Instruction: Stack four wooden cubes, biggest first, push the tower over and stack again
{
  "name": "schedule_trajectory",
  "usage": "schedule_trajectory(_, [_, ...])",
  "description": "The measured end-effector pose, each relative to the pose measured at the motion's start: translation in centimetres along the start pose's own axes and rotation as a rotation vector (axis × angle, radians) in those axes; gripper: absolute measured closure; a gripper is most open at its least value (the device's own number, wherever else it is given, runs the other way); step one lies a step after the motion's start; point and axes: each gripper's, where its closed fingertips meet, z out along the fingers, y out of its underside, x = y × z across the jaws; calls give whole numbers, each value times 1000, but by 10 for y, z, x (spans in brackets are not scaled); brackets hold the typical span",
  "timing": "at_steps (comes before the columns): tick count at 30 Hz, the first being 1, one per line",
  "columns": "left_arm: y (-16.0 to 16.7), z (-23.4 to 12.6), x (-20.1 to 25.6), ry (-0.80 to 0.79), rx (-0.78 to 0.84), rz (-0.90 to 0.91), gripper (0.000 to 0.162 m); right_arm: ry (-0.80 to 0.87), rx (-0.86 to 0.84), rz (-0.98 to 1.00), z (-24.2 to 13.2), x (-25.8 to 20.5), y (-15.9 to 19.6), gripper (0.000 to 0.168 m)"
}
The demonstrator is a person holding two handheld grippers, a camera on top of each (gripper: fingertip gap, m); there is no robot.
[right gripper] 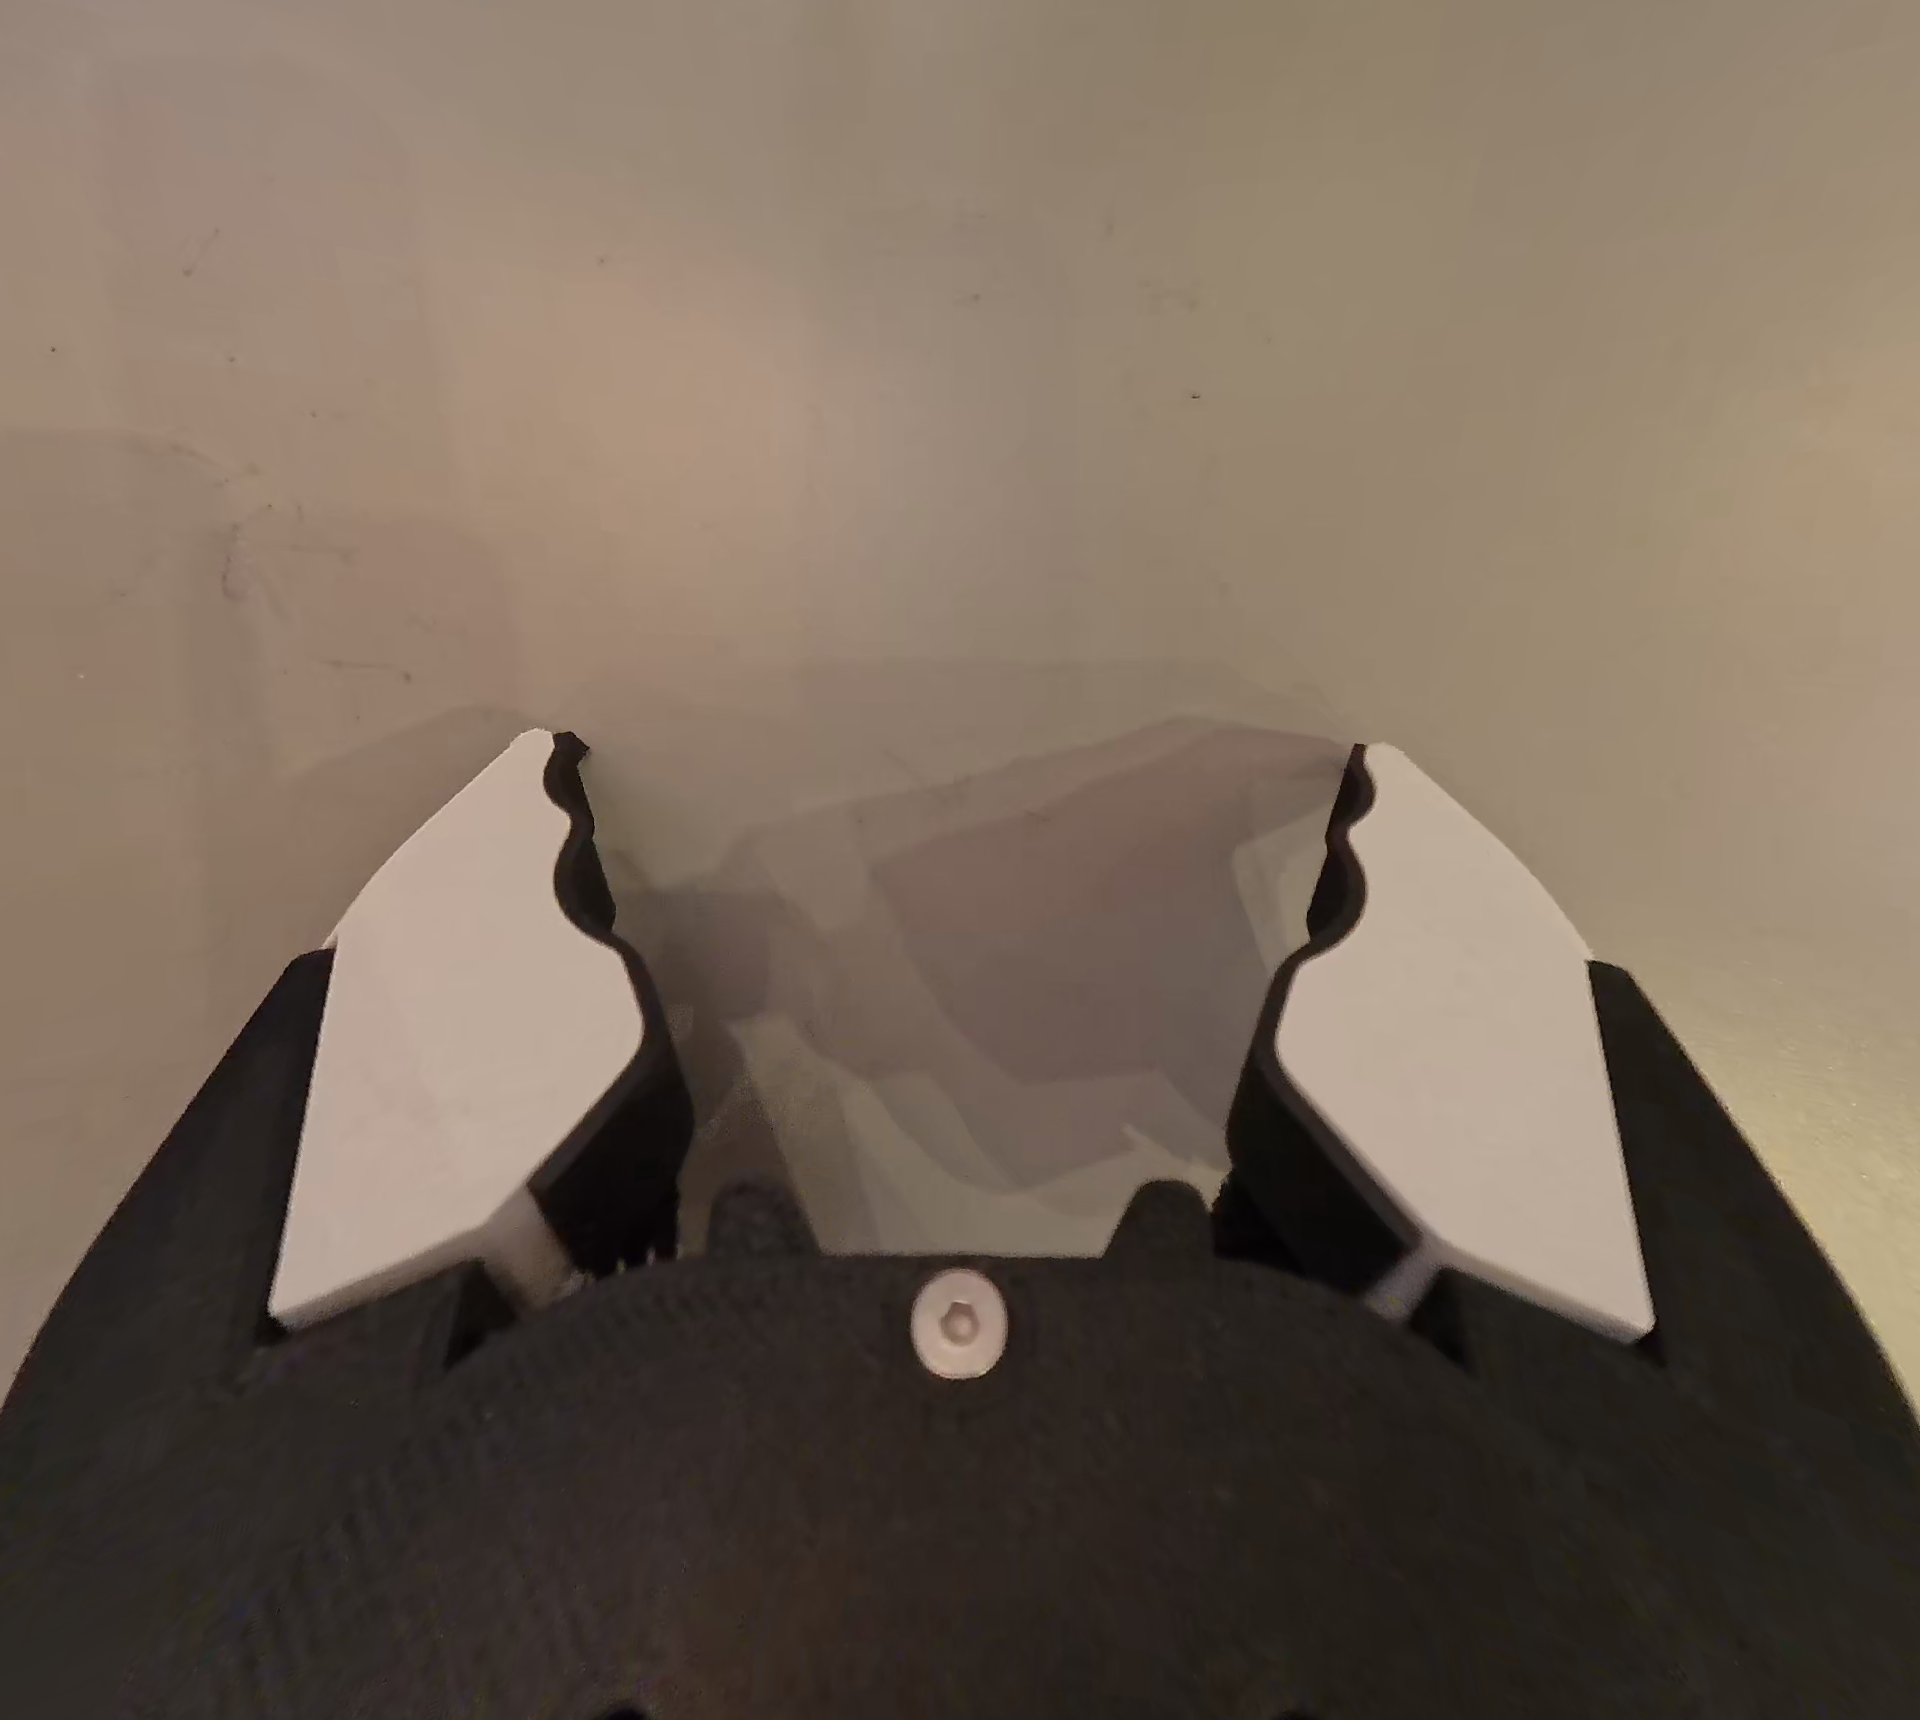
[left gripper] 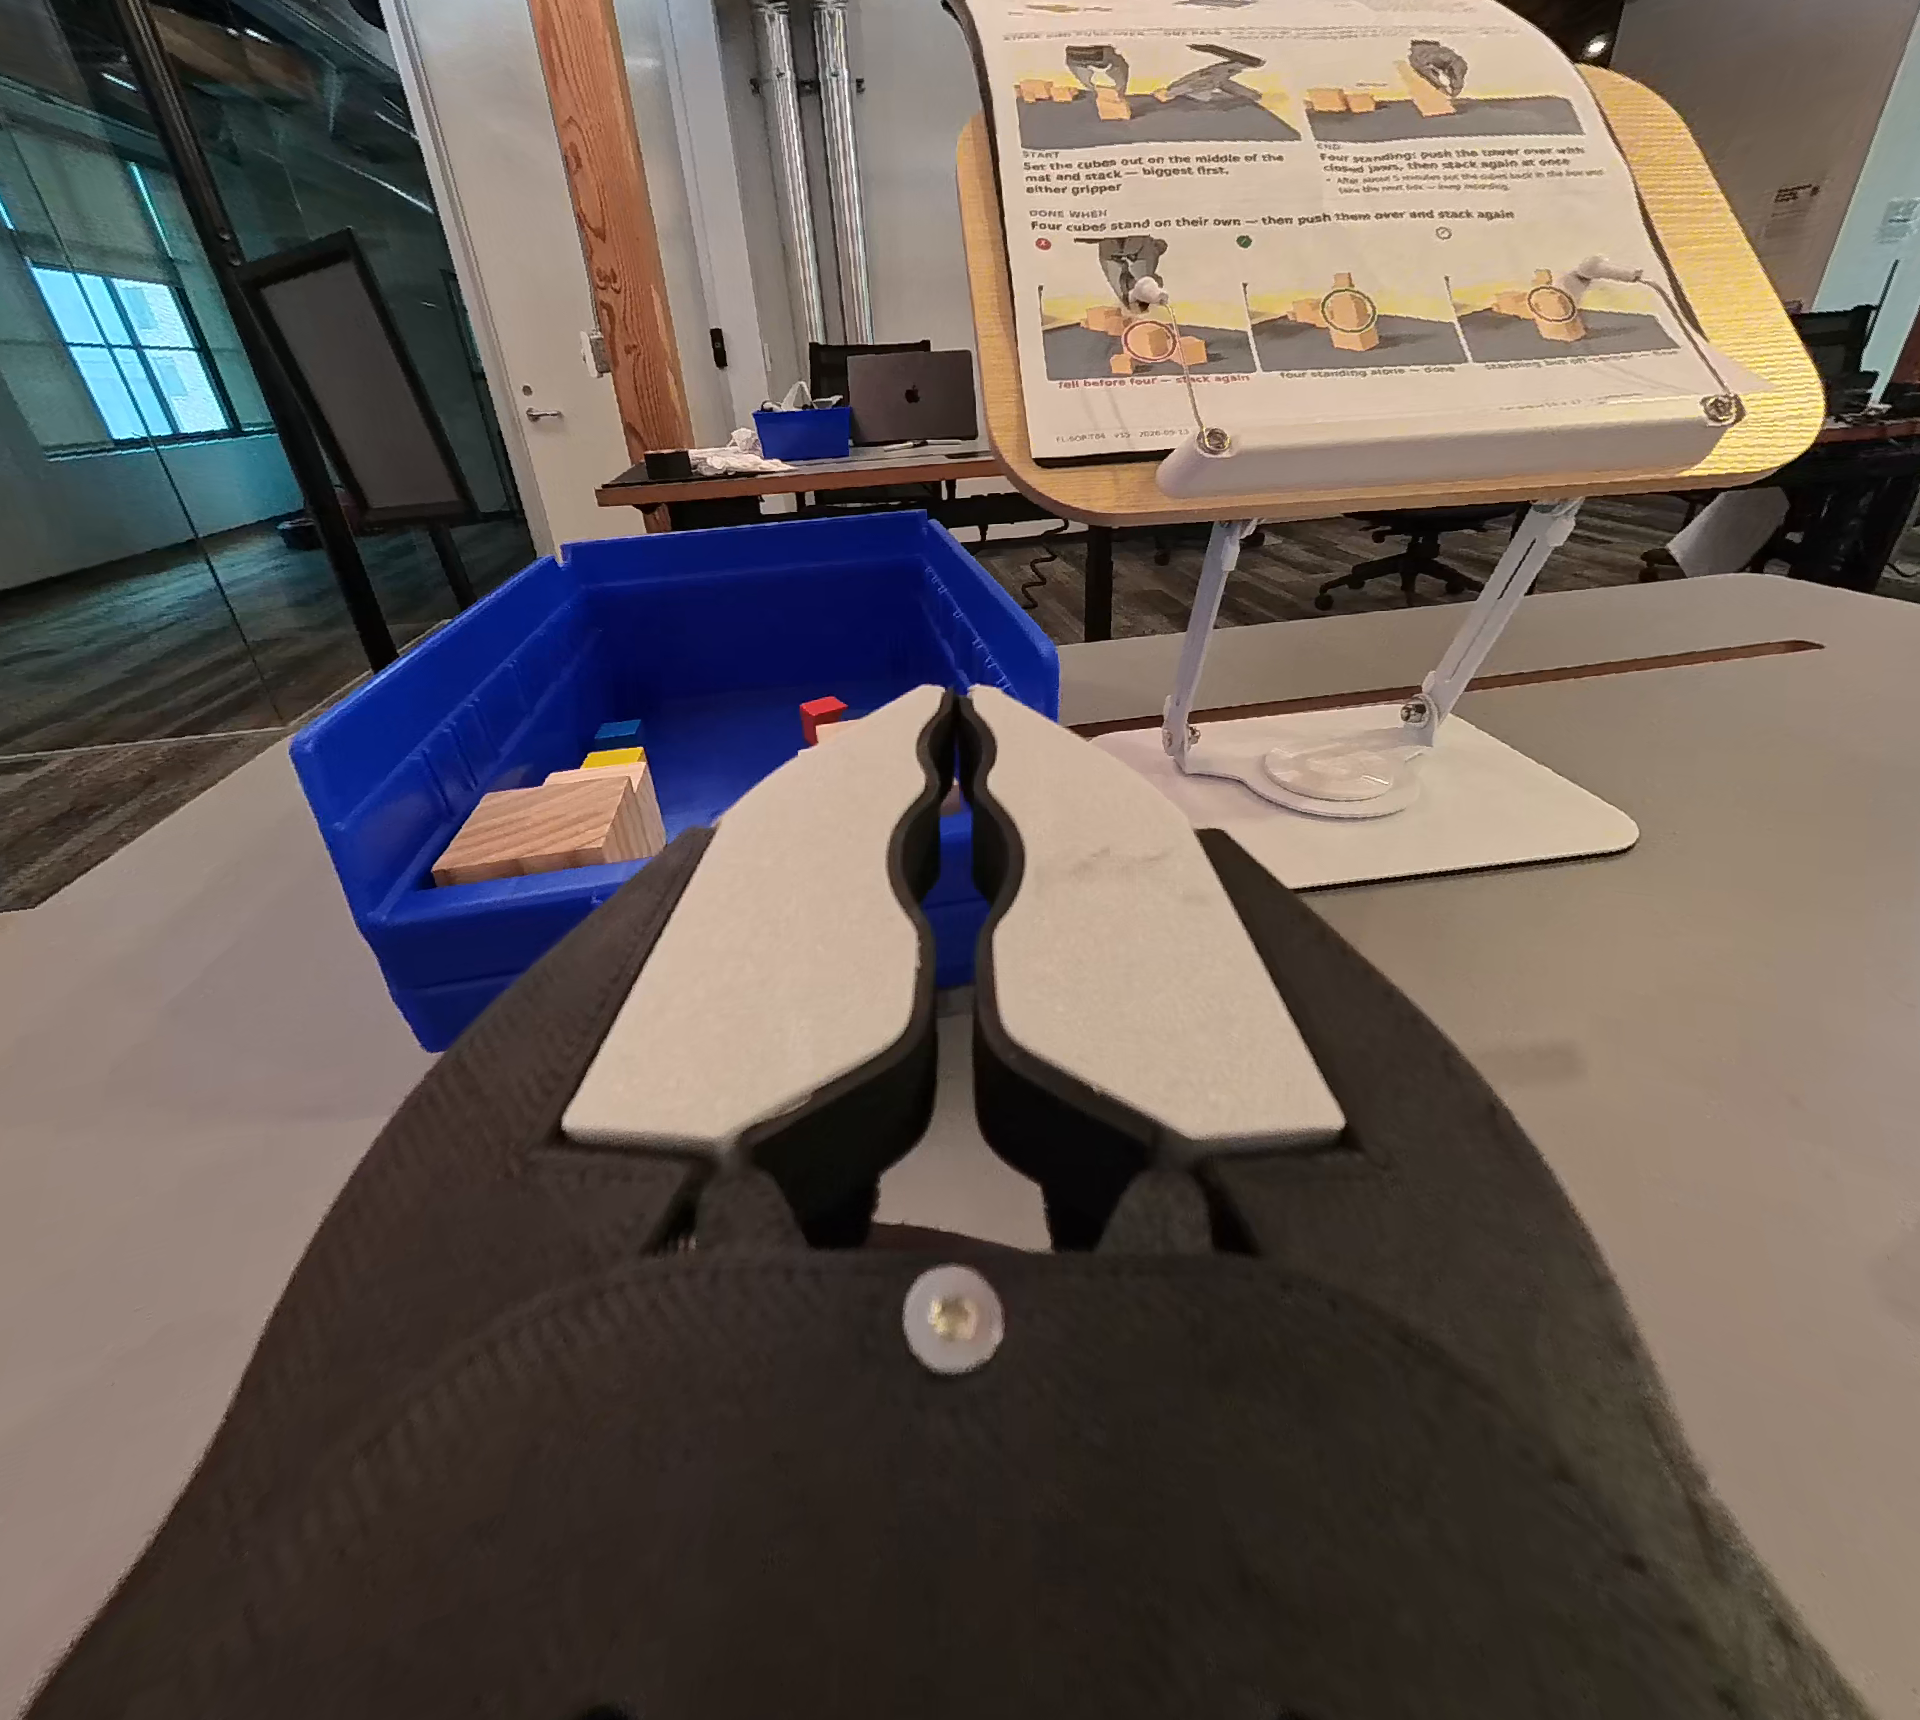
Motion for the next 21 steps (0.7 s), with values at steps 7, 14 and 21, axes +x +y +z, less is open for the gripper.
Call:
schedule_trajectory(7, [0, 2, 5, -5, -5, 4, 162, 0, 0, 0, 0, 0, 0, 36])
schedule_trajectory(14, [4, 3, 7, 1, -15, 0, 162, 0, 0, 0, 0, 0, 0, 36])
schedule_trajectory(21, [13, 7, 7, -5, -50, 2, 162, 0, 0, 0, 0, 0, 0, 36])
